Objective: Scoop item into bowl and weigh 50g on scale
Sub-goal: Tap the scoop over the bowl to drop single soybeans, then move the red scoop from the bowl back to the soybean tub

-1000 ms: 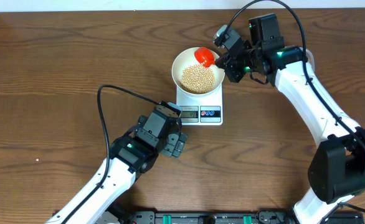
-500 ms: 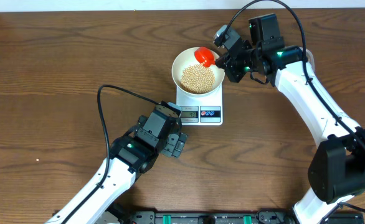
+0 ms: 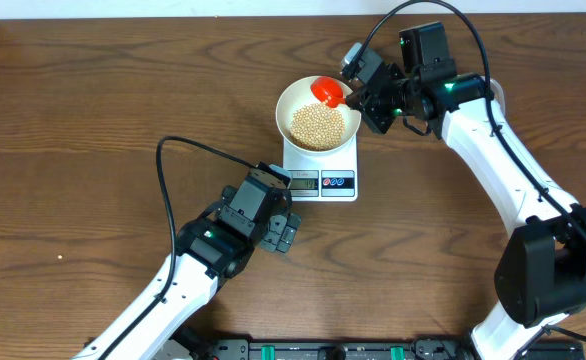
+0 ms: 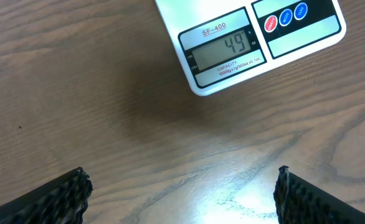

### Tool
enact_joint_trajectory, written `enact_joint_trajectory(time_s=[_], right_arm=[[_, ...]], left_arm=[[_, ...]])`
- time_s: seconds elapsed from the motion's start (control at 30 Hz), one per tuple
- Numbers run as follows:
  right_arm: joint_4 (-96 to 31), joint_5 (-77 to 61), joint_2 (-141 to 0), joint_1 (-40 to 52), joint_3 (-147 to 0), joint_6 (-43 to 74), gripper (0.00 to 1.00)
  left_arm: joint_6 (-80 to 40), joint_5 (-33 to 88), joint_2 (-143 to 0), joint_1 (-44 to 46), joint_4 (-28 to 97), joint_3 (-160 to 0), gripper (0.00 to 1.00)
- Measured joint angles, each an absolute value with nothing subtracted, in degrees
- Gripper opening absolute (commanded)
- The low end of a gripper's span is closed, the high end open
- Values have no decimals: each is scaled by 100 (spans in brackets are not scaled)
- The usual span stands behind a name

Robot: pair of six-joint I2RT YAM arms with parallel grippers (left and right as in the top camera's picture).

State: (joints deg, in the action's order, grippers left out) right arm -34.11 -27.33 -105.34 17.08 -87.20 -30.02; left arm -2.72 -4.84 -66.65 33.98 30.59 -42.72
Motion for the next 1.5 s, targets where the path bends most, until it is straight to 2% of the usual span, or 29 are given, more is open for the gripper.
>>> enact_joint_trajectory(time_s=[0.93,1.5], right_arm=[[-3234,-2716,-10534,1708,-8720,-3240,1],[-3356,-3129,-10534,1708,-8720,-2773,1]], left_arm=[[-272,-484,-6665,3398,3059,-4272,96],[-272,-484,-6665,3398,3059,-4272,96]])
